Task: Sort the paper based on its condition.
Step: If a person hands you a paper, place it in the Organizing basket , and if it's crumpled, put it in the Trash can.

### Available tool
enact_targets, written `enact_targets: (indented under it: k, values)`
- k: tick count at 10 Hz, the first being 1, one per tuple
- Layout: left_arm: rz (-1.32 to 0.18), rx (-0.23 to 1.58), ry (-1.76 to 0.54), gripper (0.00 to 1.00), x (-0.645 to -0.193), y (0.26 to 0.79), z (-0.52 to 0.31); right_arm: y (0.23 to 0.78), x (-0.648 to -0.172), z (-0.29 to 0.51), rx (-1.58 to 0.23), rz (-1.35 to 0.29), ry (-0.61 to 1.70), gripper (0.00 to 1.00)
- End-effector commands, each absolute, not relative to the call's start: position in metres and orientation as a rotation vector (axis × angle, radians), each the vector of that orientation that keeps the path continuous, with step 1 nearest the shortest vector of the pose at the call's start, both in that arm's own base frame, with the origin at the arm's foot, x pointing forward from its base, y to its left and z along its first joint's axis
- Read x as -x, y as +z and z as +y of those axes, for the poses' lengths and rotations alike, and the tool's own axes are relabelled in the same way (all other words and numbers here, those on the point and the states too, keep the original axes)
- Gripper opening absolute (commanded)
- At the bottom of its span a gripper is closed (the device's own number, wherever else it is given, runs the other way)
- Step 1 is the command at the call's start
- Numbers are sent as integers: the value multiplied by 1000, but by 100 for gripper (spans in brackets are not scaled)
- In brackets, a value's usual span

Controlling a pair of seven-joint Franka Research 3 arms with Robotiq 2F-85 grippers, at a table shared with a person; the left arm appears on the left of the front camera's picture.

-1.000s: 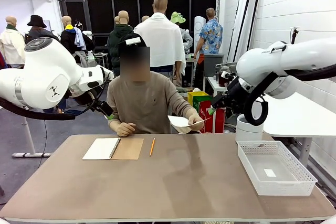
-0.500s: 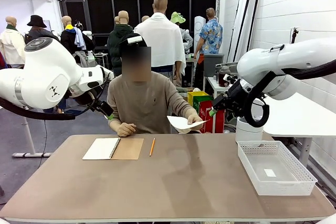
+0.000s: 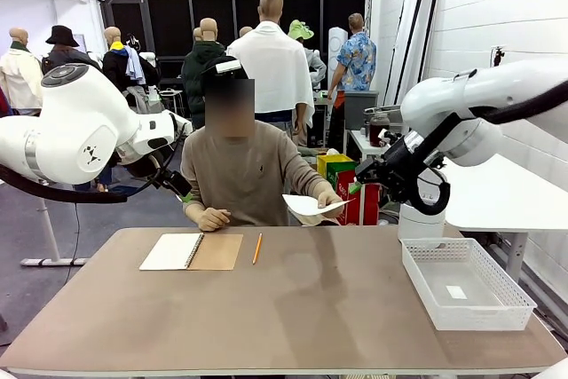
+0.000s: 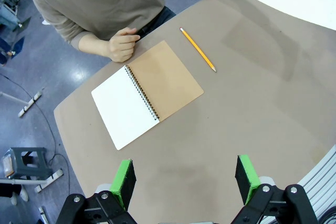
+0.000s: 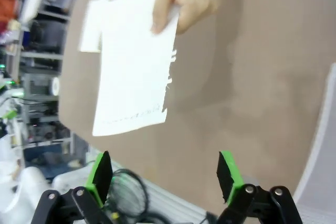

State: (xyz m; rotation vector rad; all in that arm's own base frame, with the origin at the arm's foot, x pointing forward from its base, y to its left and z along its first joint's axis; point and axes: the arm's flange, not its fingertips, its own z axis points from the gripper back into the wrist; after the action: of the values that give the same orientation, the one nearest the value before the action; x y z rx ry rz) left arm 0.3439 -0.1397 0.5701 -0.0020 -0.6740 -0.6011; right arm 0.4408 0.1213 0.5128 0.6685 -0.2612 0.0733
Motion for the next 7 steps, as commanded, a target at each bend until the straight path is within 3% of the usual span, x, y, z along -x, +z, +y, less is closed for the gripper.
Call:
enact_targets:
  k: [1,3,7]
  values:
    - [-674,2,-600,100,-344,570,-139,507,-473,119,-783,-125,-13,100]
    - [-674,2,-600,100,-344,570,-139,496,-481,112,-827,-30,-72,100]
    - [-674,2,-600,100,-344,570,-139,464,-519,97,-1083,245,-178,100]
